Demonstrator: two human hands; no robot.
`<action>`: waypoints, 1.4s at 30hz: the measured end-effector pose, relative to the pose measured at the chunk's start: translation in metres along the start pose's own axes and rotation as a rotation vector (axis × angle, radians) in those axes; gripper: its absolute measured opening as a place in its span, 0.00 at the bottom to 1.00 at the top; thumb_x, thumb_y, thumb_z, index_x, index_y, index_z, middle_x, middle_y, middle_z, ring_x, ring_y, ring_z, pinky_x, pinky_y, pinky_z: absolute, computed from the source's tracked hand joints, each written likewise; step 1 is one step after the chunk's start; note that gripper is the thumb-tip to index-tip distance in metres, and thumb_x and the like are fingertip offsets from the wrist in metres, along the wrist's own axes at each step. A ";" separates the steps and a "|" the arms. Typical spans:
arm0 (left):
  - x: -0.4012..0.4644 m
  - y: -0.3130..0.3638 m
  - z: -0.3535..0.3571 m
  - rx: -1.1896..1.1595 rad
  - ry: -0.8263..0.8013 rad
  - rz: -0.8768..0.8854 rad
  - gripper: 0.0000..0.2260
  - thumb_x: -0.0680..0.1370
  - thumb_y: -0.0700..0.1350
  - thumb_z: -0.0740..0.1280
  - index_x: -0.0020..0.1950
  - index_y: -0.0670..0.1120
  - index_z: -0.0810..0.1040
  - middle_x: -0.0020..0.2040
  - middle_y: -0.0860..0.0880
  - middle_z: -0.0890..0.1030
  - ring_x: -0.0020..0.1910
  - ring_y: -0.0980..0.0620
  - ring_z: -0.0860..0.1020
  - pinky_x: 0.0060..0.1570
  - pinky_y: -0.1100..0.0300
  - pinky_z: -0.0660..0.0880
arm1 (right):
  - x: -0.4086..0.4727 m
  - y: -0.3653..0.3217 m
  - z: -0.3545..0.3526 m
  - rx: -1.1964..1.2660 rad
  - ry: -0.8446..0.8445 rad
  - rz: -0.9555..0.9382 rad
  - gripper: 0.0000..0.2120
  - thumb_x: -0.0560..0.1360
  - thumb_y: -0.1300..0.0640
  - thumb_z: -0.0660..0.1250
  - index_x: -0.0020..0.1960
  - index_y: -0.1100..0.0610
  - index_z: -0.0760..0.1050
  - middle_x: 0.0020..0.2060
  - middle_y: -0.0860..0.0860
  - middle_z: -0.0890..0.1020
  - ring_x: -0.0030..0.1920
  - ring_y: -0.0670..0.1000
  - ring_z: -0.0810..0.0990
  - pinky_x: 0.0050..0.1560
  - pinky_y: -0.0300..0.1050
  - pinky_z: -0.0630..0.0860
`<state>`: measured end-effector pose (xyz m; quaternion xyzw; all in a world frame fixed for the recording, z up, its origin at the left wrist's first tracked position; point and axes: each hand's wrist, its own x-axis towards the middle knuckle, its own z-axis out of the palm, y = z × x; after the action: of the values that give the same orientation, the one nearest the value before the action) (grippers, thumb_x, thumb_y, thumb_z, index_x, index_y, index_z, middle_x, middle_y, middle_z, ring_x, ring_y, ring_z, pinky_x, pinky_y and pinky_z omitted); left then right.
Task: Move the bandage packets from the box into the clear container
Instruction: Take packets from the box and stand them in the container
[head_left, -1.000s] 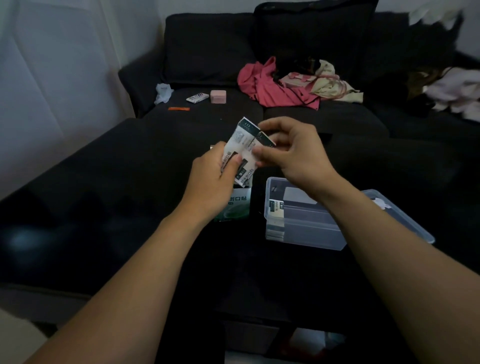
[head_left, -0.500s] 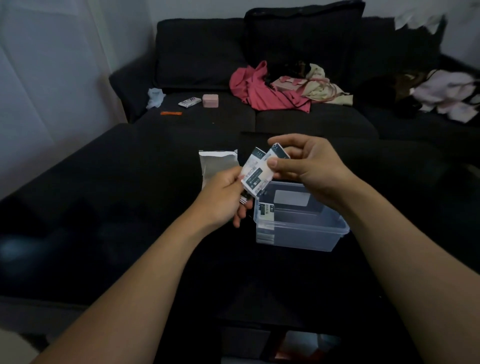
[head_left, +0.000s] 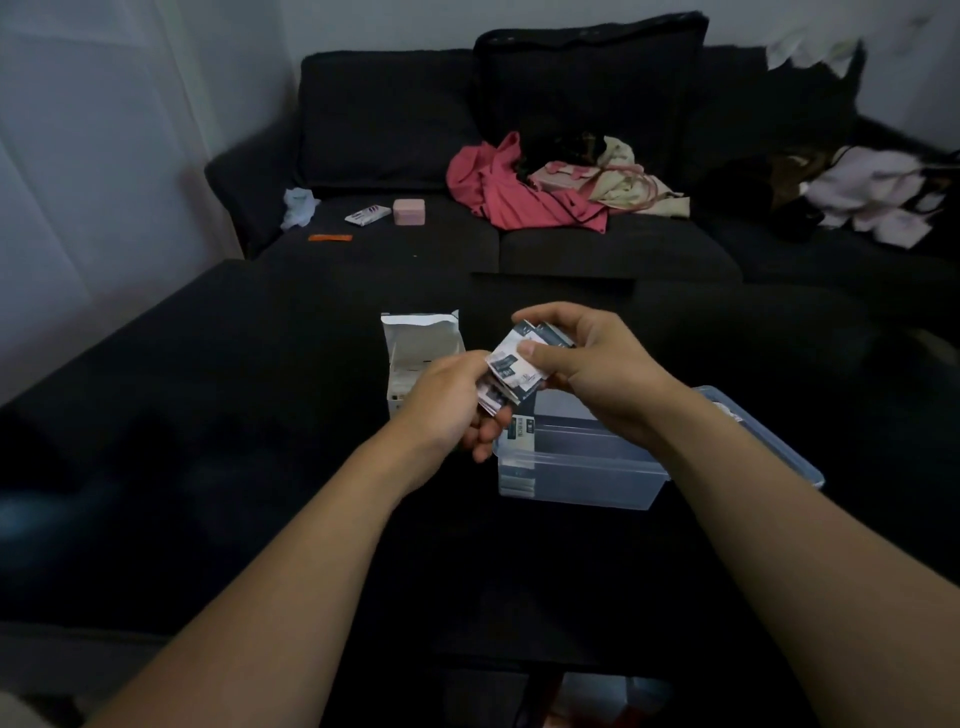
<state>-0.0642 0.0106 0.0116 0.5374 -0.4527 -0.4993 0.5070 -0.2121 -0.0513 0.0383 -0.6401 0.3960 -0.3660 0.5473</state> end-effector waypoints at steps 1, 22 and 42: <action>0.001 0.002 0.002 -0.060 0.024 -0.015 0.17 0.85 0.52 0.57 0.48 0.42 0.78 0.30 0.45 0.76 0.23 0.53 0.70 0.20 0.62 0.66 | 0.000 0.001 0.002 0.054 0.048 0.007 0.13 0.78 0.67 0.68 0.62 0.59 0.78 0.54 0.59 0.82 0.48 0.53 0.85 0.48 0.46 0.84; -0.004 0.012 0.014 -0.396 0.342 0.043 0.16 0.83 0.52 0.64 0.37 0.47 0.76 0.32 0.49 0.81 0.33 0.52 0.82 0.44 0.52 0.81 | -0.016 -0.007 0.015 -0.250 -0.048 -0.159 0.21 0.74 0.51 0.75 0.65 0.50 0.77 0.56 0.45 0.81 0.54 0.44 0.80 0.48 0.37 0.80; -0.006 0.003 0.013 -0.495 -0.110 -0.227 0.23 0.84 0.62 0.53 0.60 0.49 0.82 0.55 0.44 0.85 0.54 0.45 0.84 0.56 0.48 0.79 | -0.016 0.005 0.004 -0.677 -0.293 -0.470 0.62 0.60 0.57 0.83 0.80 0.40 0.47 0.64 0.45 0.73 0.62 0.44 0.76 0.62 0.46 0.78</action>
<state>-0.0779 0.0153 0.0150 0.4164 -0.2807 -0.6767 0.5384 -0.2154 -0.0355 0.0319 -0.9013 0.2553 -0.2358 0.2588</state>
